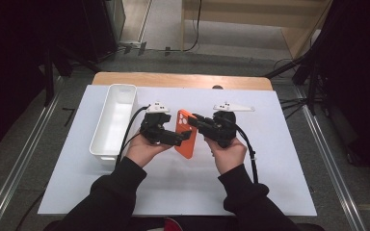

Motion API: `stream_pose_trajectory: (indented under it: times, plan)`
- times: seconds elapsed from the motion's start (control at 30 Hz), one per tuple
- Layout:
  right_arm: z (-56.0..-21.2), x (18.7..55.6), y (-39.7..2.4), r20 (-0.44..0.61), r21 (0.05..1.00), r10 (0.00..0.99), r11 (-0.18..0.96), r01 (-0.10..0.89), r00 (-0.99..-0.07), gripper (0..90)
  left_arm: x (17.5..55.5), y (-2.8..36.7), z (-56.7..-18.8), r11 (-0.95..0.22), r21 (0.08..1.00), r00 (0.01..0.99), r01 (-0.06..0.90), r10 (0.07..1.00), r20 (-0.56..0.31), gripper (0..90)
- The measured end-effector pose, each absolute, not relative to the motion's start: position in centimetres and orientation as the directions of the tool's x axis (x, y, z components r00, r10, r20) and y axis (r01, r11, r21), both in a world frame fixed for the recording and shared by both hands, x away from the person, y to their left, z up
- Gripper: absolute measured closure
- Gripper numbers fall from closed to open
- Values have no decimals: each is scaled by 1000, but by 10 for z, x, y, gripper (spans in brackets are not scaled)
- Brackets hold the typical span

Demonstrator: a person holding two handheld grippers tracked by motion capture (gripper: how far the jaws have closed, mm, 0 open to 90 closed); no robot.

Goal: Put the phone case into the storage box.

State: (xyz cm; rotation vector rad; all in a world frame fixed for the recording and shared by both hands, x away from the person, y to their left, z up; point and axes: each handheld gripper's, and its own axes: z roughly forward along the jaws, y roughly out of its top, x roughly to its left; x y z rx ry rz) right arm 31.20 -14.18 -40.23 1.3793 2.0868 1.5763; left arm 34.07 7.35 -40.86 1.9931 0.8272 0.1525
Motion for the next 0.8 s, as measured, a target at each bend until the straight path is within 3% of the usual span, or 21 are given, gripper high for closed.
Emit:
stream_pose_trajectory:
  times: [0.8]
  plan:
    - [-400, 305, -133, 366, 835, 737, 9, 550, -569, 747, 334, 63, -414, -319, 820, 743, 476, 644, -181, 10]
